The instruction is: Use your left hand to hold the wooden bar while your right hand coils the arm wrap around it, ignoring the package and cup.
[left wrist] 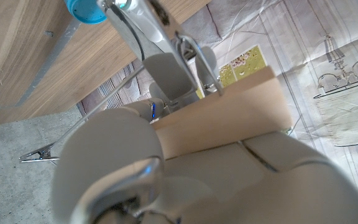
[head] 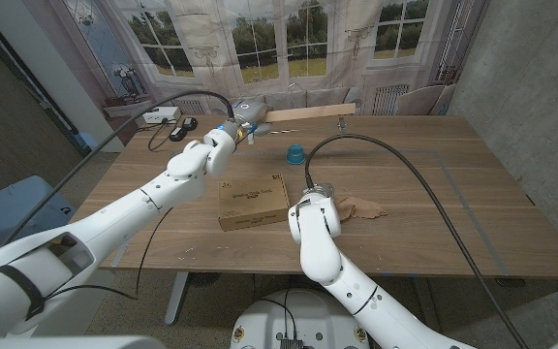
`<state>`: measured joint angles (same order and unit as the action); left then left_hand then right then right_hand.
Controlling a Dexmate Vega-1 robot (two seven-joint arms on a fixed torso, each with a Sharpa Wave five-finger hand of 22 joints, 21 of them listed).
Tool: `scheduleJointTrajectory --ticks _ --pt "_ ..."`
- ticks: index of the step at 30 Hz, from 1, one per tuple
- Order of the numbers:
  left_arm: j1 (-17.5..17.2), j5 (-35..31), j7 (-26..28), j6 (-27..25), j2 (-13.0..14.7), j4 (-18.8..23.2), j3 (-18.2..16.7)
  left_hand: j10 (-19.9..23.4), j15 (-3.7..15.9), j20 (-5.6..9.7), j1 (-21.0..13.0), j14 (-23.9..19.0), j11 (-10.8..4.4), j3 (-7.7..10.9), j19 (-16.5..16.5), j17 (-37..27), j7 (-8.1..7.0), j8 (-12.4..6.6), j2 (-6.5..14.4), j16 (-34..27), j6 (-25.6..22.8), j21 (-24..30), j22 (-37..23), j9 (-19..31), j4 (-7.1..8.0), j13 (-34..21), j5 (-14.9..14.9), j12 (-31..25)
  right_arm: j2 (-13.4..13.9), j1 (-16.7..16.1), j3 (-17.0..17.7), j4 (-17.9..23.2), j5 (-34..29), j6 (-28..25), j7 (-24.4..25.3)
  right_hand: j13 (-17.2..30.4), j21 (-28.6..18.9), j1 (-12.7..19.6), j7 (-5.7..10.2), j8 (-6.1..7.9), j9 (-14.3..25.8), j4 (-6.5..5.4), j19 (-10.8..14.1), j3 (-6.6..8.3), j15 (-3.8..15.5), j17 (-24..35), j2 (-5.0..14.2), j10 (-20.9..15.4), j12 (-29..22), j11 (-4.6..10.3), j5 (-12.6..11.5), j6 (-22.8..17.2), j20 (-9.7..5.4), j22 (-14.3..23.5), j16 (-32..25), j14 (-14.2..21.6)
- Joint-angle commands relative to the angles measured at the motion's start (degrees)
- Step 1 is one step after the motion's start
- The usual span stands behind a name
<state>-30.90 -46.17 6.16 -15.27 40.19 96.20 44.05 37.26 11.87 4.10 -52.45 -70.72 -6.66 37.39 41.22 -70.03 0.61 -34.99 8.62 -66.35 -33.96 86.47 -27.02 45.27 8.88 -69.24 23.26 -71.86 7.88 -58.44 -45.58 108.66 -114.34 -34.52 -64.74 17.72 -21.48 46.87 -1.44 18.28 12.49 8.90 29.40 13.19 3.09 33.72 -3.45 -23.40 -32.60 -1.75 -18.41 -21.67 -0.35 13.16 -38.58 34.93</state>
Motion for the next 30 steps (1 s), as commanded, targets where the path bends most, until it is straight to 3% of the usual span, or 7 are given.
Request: scheduleJointTrajectory --ticks 1,5,12,15,20,30 --pt "0.46 -0.73 -0.91 -0.75 -0.42 0.1 0.52 0.17 0.06 4.97 0.72 0.16 0.03 0.68 -0.39 -0.08 0.18 -0.64 0.76 -0.52 -0.01 0.47 0.09 0.07 -0.06 -0.3 -0.19 -0.11 3.39 -3.8 2.18 3.48 11.78 -4.25 15.24 4.95 -2.97 9.0 6.05 4.24 2.13 -0.24 3.34 -0.9 9.6 6.22 7.67 -12.98 -4.49 7.86 0.71 -13.91 -0.34 0.98 -6.14 6.68" --pt "0.41 -0.74 -1.15 -0.98 -0.5 0.38 0.52 0.17 0.06 4.96 0.8 0.17 -0.1 0.75 -0.43 -0.08 0.17 -0.68 0.77 -0.57 -0.01 0.58 0.16 0.01 -0.06 -0.49 -0.21 -0.24 5.02 -5.39 2.71 4.54 16.77 -6.06 23.06 6.93 -5.74 11.97 4.72 8.37 3.56 -0.1 5.71 -0.34 9.6 9.06 9.69 -20.26 -8.81 6.73 1.52 -20.15 -0.42 1.97 -8.05 11.87" --pt "0.42 -1.34 -1.75 -1.76 -0.62 1.03 0.71 -0.14 0.07 4.9 1.04 0.18 -0.13 0.99 -0.5 -0.05 0.17 -0.81 0.82 -0.72 0.16 0.91 0.43 -0.07 -0.09 -0.58 -0.29 -0.25 7.8 -7.55 3.43 6.17 25.51 -8.49 36.15 6.73 -10.04 16.64 2.82 12.76 3.22 0.29 9.13 2.01 9.6 11.96 12.45 -29.43 -12.05 5.19 3.46 -29.02 -0.5 3.08 -9.46 20.16" --pt "0.46 -1.64 -2.05 -2.0 -0.69 1.32 0.84 0.15 0.07 4.93 1.17 0.21 -0.1 1.12 -0.57 -0.04 0.14 -0.91 0.82 -0.78 0.18 1.06 0.55 -0.1 -0.1 -0.19 -0.33 -0.06 8.48 -7.89 3.28 6.54 27.52 -10.11 39.48 7.2 -11.01 18.04 2.38 13.1 2.97 0.69 9.51 2.62 9.93 12.9 12.54 -30.44 -12.61 5.21 4.02 -29.88 -0.82 3.41 -9.97 22.01" --pt "0.5 -2.05 -2.49 -2.39 -0.93 1.75 1.03 0.07 0.07 4.95 1.29 0.28 -0.06 1.23 -0.6 -0.04 0.13 -0.95 0.83 -0.83 0.22 1.21 0.66 -0.19 -0.1 -0.52 -0.37 -0.25 9.17 -8.89 2.73 7.1 30.37 -12.81 47.3 8.21 -11.78 18.82 2.37 12.92 2.87 0.28 8.06 3.0 9.73 14.08 12.9 -30.43 -13.06 5.7 4.75 -29.47 -1.99 4.32 -9.85 22.18" --pt "0.43 -3.0 -3.17 -3.29 -1.45 2.54 1.43 0.08 0.07 4.97 1.57 0.35 -0.17 1.47 -0.72 -0.03 0.13 -1.12 0.83 -0.96 0.3 1.5 0.86 -0.29 -0.11 -0.44 -0.46 -0.33 10.23 -13.18 4.89 11.22 42.64 -14.43 69.28 9.72 -12.94 19.51 2.53 13.34 3.92 -0.19 6.84 3.11 9.79 15.94 12.98 -30.19 -13.67 5.78 5.42 -28.93 -2.14 5.25 -9.8 22.06"
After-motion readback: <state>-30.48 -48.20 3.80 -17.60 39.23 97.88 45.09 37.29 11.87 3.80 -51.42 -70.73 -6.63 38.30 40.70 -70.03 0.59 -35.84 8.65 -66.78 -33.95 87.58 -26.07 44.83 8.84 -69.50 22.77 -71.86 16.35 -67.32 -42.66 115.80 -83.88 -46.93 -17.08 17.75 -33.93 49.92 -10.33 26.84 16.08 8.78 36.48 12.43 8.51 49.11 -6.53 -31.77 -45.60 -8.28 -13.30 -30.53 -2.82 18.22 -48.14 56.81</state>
